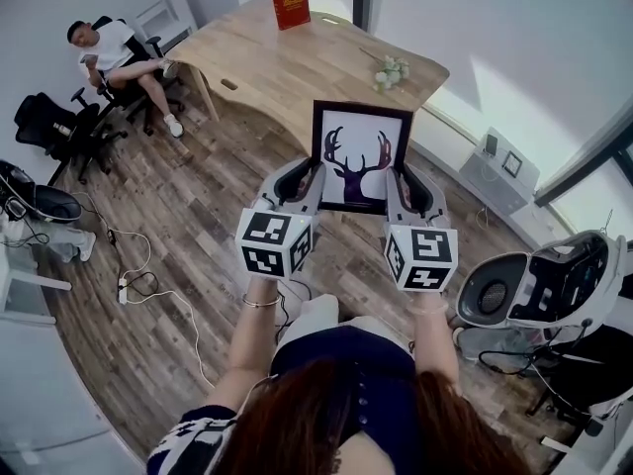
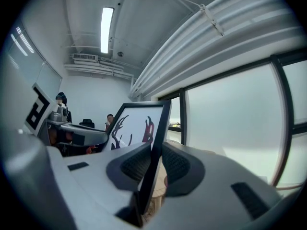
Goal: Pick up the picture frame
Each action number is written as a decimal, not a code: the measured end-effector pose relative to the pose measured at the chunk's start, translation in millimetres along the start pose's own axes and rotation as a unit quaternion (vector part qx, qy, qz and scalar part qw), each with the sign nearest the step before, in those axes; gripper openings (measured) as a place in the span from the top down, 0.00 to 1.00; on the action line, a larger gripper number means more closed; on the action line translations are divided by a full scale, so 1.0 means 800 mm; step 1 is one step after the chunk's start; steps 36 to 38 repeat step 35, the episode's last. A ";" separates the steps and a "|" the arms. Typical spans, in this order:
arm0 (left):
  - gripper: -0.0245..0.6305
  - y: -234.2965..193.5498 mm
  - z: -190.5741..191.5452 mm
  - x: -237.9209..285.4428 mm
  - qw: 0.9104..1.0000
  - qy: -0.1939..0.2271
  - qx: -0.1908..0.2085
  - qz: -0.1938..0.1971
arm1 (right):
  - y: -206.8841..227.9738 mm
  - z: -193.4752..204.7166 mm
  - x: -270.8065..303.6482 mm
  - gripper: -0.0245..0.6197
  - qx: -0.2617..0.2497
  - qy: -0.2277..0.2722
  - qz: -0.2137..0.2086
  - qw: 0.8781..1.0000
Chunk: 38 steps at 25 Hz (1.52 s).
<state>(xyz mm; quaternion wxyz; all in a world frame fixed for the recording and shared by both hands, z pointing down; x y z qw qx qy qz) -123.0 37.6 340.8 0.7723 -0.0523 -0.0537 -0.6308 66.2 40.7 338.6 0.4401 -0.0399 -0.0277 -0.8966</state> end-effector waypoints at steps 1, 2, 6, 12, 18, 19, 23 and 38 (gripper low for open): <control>0.84 0.004 -0.001 -0.005 1.000 0.002 0.000 -0.001 | -0.001 -0.001 -0.005 0.85 -0.001 0.001 -0.001 1.000; 0.84 0.007 -0.002 -0.009 1.000 0.004 0.000 -0.003 | -0.001 -0.002 -0.010 0.85 -0.002 0.003 -0.002 1.000; 0.84 0.019 -0.002 -0.025 1.000 0.010 -0.001 -0.008 | -0.004 -0.004 -0.028 0.85 -0.004 0.009 -0.006 1.000; 0.84 0.026 0.000 -0.039 1.000 0.012 -0.002 -0.011 | -0.010 -0.004 -0.043 0.85 -0.005 0.008 -0.006 1.000; 0.84 0.023 -0.003 -0.053 1.000 0.019 0.001 -0.007 | -0.023 -0.007 -0.050 0.85 -0.005 0.012 -0.003 1.000; 0.84 0.022 -0.004 -0.056 1.000 0.021 0.002 -0.006 | -0.026 -0.008 -0.052 0.85 -0.006 0.014 -0.002 1.000; 0.84 0.021 -0.005 -0.055 1.000 0.021 0.003 -0.004 | -0.027 -0.009 -0.051 0.85 -0.006 0.015 0.000 1.000; 0.84 -0.002 -0.017 -0.045 1.000 0.024 0.005 0.000 | -0.034 -0.020 -0.029 0.85 -0.007 0.017 0.005 1.000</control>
Point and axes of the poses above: the fingertips, and each gripper's own axes: x forward along the fingers, y to its right, z out of its underside, the point moved 6 cm from there along -x, backward along the fingers, and after that the axes turned 15 degrees about -z, right-handed, at the moved point
